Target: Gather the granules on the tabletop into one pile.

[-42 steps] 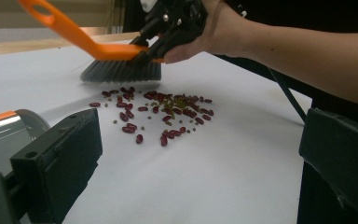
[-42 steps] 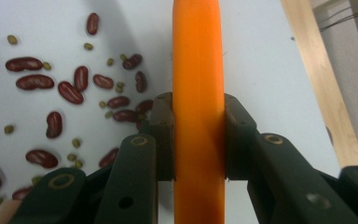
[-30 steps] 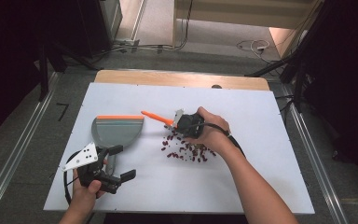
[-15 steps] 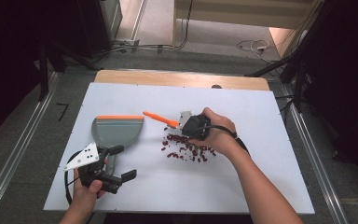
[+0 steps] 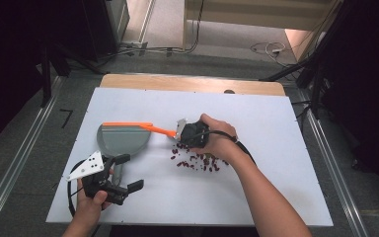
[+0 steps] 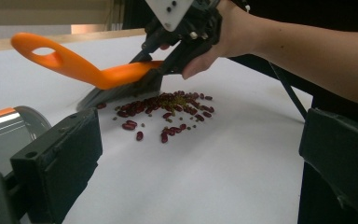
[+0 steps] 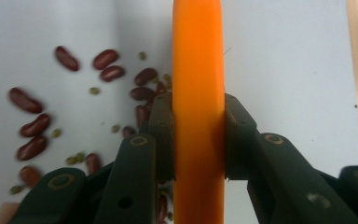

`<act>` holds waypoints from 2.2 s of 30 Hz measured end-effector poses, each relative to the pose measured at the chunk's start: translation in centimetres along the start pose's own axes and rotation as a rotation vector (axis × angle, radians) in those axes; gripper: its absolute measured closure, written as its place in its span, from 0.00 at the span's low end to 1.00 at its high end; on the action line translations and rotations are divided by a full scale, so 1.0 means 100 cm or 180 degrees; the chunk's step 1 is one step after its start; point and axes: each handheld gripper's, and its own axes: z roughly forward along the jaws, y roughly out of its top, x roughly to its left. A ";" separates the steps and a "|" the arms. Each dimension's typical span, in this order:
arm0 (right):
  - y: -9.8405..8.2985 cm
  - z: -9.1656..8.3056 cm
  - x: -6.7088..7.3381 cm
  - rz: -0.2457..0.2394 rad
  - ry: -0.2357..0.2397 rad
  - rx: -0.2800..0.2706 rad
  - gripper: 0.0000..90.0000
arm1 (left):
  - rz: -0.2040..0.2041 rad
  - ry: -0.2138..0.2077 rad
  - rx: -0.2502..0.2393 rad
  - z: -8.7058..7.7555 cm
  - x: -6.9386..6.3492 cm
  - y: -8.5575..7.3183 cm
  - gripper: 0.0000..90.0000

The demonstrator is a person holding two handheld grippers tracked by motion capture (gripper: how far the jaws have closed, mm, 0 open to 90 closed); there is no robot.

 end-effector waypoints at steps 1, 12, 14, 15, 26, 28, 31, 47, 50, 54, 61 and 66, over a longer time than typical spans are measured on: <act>-0.002 -0.001 0.002 -0.0015 0.0004 -0.0013 0.76 | -0.0001 -0.0004 -0.0003 0.000 -0.001 0.000 0.00; -0.016 -0.020 0.016 -0.0185 -0.0093 -0.0160 0.76 | 0.0020 -0.0003 0.0018 0.003 -0.002 0.000 0.00; -0.017 -0.028 0.013 -0.0017 -0.0172 -0.0231 0.76 | 0.0005 0.0002 0.0022 0.002 -0.001 0.000 0.00; -0.017 -0.033 0.009 0.0111 -0.0161 -0.0301 0.76 | -0.0006 0.0001 0.0013 0.002 -0.001 0.000 0.00; 0.004 -0.050 0.017 0.1417 0.0787 -0.0347 0.76 | 0.0012 -0.0002 0.0018 0.003 -0.002 0.000 0.00; 0.006 -0.047 0.020 0.1464 0.0792 -0.0346 0.76 | 0.0019 0.0003 0.0027 0.003 -0.002 0.000 0.00; 0.009 -0.040 0.026 0.1774 0.1025 -0.0427 0.76 | 0.0018 0.0009 0.0029 0.003 -0.002 0.000 0.00; -0.003 -0.002 0.008 0.3000 0.1285 -0.0039 0.76 | 0.0000 0.0013 0.0018 0.002 0.000 0.000 0.00; -0.011 -0.002 0.005 0.3104 0.1286 -0.0018 0.76 | 0.0000 0.0011 0.0015 0.002 -0.001 0.000 0.00; -0.022 -0.002 0.003 0.3165 0.1267 -0.0017 0.76 | -0.0003 0.0021 0.0016 0.001 -0.001 0.000 0.00; -0.045 -0.007 -0.001 0.3342 0.1194 0.0005 0.76 | 0.0001 0.0024 0.0013 0.002 -0.001 0.000 0.00; -0.059 -0.010 -0.005 0.3395 0.1128 0.0021 0.76 | -0.0001 0.0021 0.0015 0.002 -0.001 0.000 0.00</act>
